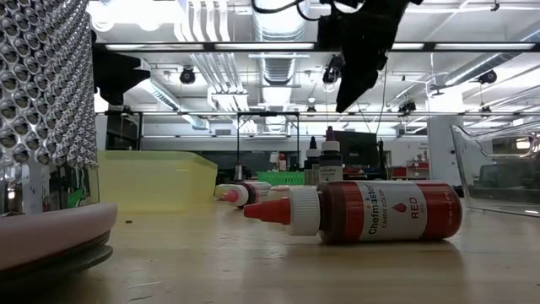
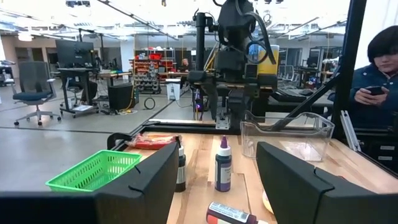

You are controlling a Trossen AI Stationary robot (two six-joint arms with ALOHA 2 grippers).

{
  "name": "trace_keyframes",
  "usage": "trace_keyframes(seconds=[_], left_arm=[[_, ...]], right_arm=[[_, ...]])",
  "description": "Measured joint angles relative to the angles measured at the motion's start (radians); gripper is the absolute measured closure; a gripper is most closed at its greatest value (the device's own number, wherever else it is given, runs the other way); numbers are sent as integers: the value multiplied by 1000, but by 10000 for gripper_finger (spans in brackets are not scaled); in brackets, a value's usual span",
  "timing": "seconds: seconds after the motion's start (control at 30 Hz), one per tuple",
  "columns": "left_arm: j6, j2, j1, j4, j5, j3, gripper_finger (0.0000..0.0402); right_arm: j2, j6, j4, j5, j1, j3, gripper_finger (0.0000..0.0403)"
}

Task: Pick & Place Food Item
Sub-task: Put the purple food coloring bottle into the green bin

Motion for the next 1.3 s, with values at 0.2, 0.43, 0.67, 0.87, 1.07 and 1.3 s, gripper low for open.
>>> trace_keyframes(seconds=[0.2,0.43,0.67,0.87,1.07,1.3], left_arm=[[2,0,0,-10,4,0,179],[4,2,0,-20,11,0,179],[4,2,0,-20,11,0,179],[4,2,0,-20,11,-1,179],[4,2,0,-20,11,-1,179],[1,2,0,-20,11,-1,179]], right_arm=[[73,-34,-28,0,24,80,103],[124,-58,-39,-14,36,76,113],[141,-63,-27,-26,39,70,127],[146,-89,14,-26,38,51,128],[149,-111,38,-26,38,34,133],[153,-116,36,-22,37,32,133]])
